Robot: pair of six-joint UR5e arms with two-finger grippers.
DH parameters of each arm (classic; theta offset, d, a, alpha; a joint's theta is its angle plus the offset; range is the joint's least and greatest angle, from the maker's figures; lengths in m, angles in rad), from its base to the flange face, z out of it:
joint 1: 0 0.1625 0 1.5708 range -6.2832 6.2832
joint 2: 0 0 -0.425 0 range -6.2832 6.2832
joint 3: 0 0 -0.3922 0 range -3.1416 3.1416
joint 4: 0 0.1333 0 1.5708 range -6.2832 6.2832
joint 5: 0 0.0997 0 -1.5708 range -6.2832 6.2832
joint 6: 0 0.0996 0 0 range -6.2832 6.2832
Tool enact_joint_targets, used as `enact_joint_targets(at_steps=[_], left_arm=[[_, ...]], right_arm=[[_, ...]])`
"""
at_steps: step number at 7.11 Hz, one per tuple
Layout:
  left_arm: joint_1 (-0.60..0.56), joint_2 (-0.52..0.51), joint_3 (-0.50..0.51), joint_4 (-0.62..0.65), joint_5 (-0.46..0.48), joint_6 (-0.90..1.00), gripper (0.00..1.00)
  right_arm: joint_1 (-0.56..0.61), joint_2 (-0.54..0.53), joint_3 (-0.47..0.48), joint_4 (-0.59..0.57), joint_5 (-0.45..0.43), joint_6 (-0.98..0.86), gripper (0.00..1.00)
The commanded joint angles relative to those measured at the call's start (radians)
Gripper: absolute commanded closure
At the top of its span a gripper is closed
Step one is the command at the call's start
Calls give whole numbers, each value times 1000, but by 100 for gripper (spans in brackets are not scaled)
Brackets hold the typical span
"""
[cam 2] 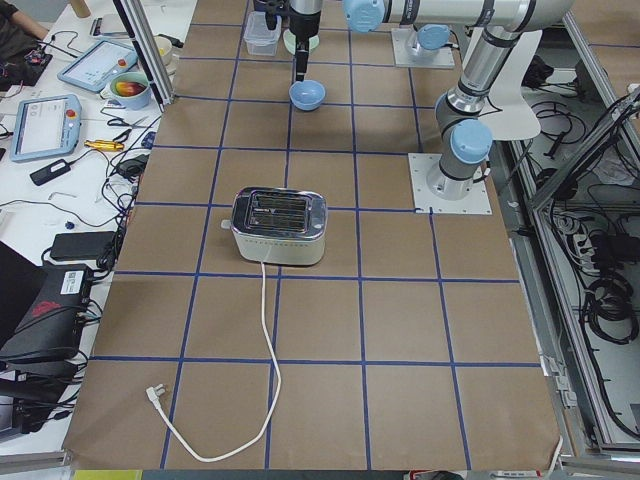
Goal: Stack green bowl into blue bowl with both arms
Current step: 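Release blue bowl with left gripper while right gripper lifts green bowl over it, then lower the green bowl into the blue bowl with the right gripper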
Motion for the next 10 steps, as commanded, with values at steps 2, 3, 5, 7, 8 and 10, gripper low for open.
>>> enact_joint_targets(at_steps=[2, 3, 5, 7, 8, 10], left_arm=[[-8, -38, 96, -51, 1, -26, 0], [-8, -41, 95, -49, -62, -84, 0], [-8, -37, 93, -52, -47, -91, 0], [-8, -38, 101, -43, -35, -89, 0], [-8, -40, 102, -39, -35, -87, 0], [-8, -38, 102, -39, -35, -69, 0]], right_arm=[[211, 79, -30, -8, 24, 220, 100], [225, 109, -33, -12, 25, 222, 100], [246, 174, -36, -55, 25, 223, 100], [248, 183, -36, -69, 25, 223, 100], [248, 183, -36, -69, 25, 225, 100], [248, 182, -39, -69, 21, 226, 1]])
